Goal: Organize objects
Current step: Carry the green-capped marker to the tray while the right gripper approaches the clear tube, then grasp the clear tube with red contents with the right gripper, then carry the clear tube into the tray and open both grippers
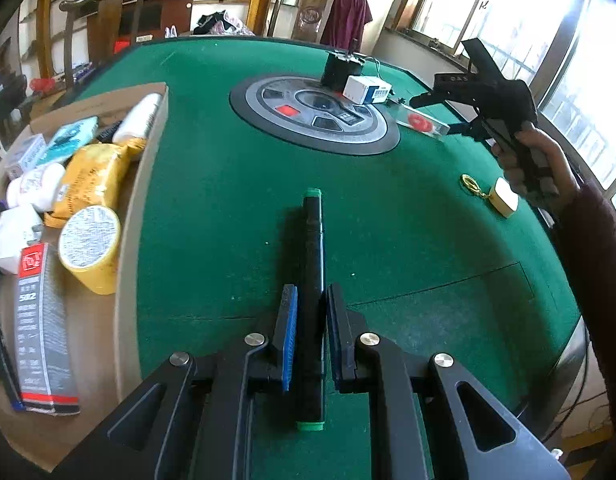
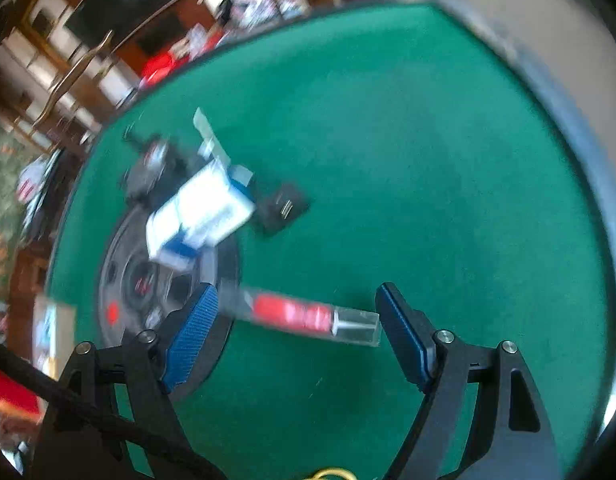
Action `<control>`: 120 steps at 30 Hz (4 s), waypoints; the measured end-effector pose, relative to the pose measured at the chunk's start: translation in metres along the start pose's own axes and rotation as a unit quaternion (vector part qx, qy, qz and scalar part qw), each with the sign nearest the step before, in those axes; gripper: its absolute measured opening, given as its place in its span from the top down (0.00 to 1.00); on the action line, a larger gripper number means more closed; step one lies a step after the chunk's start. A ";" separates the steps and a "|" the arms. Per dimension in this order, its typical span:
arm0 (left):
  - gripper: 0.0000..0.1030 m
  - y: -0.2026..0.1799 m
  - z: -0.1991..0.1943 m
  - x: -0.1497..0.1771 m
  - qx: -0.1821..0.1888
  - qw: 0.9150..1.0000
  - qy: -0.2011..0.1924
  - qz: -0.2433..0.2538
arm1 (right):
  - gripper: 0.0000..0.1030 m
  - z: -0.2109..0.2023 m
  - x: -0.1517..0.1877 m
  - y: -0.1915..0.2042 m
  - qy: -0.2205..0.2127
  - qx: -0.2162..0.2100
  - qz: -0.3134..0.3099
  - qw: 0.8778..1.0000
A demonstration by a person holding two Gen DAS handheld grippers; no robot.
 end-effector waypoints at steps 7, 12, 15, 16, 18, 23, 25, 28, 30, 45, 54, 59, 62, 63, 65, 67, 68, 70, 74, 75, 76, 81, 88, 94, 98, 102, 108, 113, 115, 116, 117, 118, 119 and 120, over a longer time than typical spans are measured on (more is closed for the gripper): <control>0.89 0.002 0.010 -0.009 -0.002 1.000 0.009 -0.002 | 0.21 -0.016 0.033 0.017 0.037 -0.039 -0.054 0.997; 0.89 -0.005 0.019 -0.018 -0.019 1.000 0.019 0.014 | 0.21 -0.016 0.026 0.032 -0.029 0.040 -0.085 0.995; 0.88 -0.012 0.023 -0.023 -0.038 0.999 0.020 0.028 | 0.21 -0.006 0.029 0.042 -0.041 0.072 -0.101 0.991; 0.87 -0.012 0.025 -0.025 -0.042 0.998 0.021 0.030 | 0.24 -0.003 0.029 0.042 -0.045 0.085 -0.104 0.990; 0.80 -0.016 0.028 -0.028 -0.046 0.998 0.020 0.038 | 0.33 0.005 0.026 0.041 -0.047 0.108 -0.105 0.988; 0.68 -0.028 0.035 -0.034 -0.065 0.995 0.019 0.067 | 0.66 0.015 0.032 0.041 -0.048 0.131 -0.098 0.985; 0.88 -0.027 0.034 -0.034 -0.053 0.996 0.016 0.065 | 0.82 0.010 0.035 0.039 -0.044 0.120 -0.092 0.987; 0.89 -0.025 0.030 -0.030 -0.043 0.997 0.011 0.061 | 0.85 0.001 0.045 0.036 -0.042 0.100 -0.084 0.990; 0.89 -0.022 0.024 -0.027 -0.037 0.998 0.005 0.049 | 0.85 -0.006 0.053 0.036 -0.042 0.090 -0.086 0.991; 0.89 0.027 -0.086 -0.008 -0.032 0.991 -0.119 -0.043 | 0.85 -0.067 0.148 0.099 -0.042 -0.051 -0.118 0.991; 0.89 0.102 -0.138 0.027 -0.109 0.976 -0.145 -0.118 | 0.84 -0.062 0.214 0.177 0.010 -0.123 -0.170 0.978; 0.89 0.133 -0.133 0.048 -0.143 0.971 -0.129 -0.141 | 0.84 -0.043 0.254 0.221 0.052 -0.155 -0.197 0.967; 0.89 0.146 -0.119 0.054 -0.141 0.971 -0.118 -0.155 | 0.84 -0.026 0.278 0.243 0.078 -0.168 -0.211 0.960; 0.89 0.148 -0.116 0.055 -0.139 0.971 -0.116 -0.158 | 0.84 -0.020 0.284 0.249 0.085 -0.169 -0.215 0.958; 0.89 0.153 -0.107 0.056 -0.136 0.971 -0.111 -0.163 | 0.84 -0.008 0.298 0.260 0.099 -0.170 -0.222 0.955; 0.89 0.156 -0.101 0.059 -0.130 0.971 -0.108 -0.168 | 0.84 0.003 0.308 0.266 0.110 -0.171 -0.226 0.953; 0.89 0.157 -0.098 0.059 -0.128 0.971 -0.106 -0.170 | 0.84 0.006 0.311 0.268 0.114 -0.171 -0.228 0.952; 0.89 0.159 -0.098 0.064 -0.121 0.972 -0.106 -0.173 | 0.84 0.013 0.314 0.269 0.120 -0.170 -0.226 0.952; 0.89 0.158 -0.099 0.063 -0.112 0.972 -0.112 -0.172 | 0.82 -0.001 0.283 0.252 0.060 -0.138 -0.216 0.965; 0.89 0.157 -0.100 0.062 -0.113 0.973 -0.115 -0.168 | 0.72 -0.009 0.262 0.237 0.026 -0.115 -0.204 0.972; 0.89 0.159 -0.102 0.062 -0.113 0.973 -0.116 -0.166 | 0.53 -0.014 0.242 0.223 -0.001 -0.091 -0.191 0.977; 0.89 0.158 -0.101 0.061 -0.104 0.973 -0.118 -0.168 | 0.34 -0.035 0.128 0.125 -0.129 0.055 -0.092 0.986; 0.89 0.157 -0.101 0.058 -0.110 0.972 -0.111 -0.174 | 0.35 0.011 0.055 0.071 -0.088 0.100 -0.037 0.990; 0.89 0.155 -0.105 0.056 -0.120 0.972 -0.110 -0.167 | 0.89 0.031 0.050 0.043 -0.077 0.096 0.005 0.992; 0.89 0.159 -0.104 0.057 -0.120 0.972 -0.107 -0.173 | 0.89 0.016 0.062 0.035 -0.083 0.057 0.020 0.995; 0.89 0.162 -0.102 0.061 -0.117 0.971 -0.105 -0.179 | 0.89 0.002 0.081 0.040 -0.058 -0.025 0.040 0.997; 0.89 0.169 -0.093 0.063 -0.111 0.971 -0.093 -0.190 | 0.89 -0.014 0.136 0.091 0.011 -0.161 0.024 0.987; 0.89 0.171 -0.083 0.060 -0.116 0.972 -0.081 -0.185 | 0.89 -0.010 0.195 0.164 0.075 -0.217 -0.040 0.972; 0.89 0.171 -0.082 0.059 -0.120 0.972 -0.078 -0.184 | 0.89 0.000 0.220 0.196 0.102 -0.226 -0.068 0.966; 0.89 0.170 -0.082 0.058 -0.124 0.972 -0.078 -0.183 | 0.89 0.003 0.231 0.207 0.110 -0.228 -0.081 0.964; 0.89 0.170 -0.082 0.058 -0.127 0.972 -0.078 -0.181 | 0.89 0.008 0.241 0.218 0.118 -0.229 -0.093 0.962; 0.89 0.170 -0.082 0.060 -0.129 0.972 -0.077 -0.180 | 0.89 0.012 0.255 0.231 0.128 -0.229 -0.108 0.959; 0.89 0.170 -0.081 0.061 -0.132 0.972 -0.076 -0.180 | 0.89 0.018 0.262 0.242 0.134 -0.230 -0.117 0.957; 0.89 0.170 -0.079 0.062 -0.133 0.972 -0.074 -0.180 | 0.89 0.024 0.273 0.253 0.143 -0.230 -0.127 0.954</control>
Point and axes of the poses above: each gripper's, at about its wrist camera, not at the fingertips, and z roughly the way its jaws point, y to its left, x to its underside, the point moved 4 cm from there along z, roughly the way its jaws point, and after that the axes turned 13 degrees about z, right-handed, at the moved point
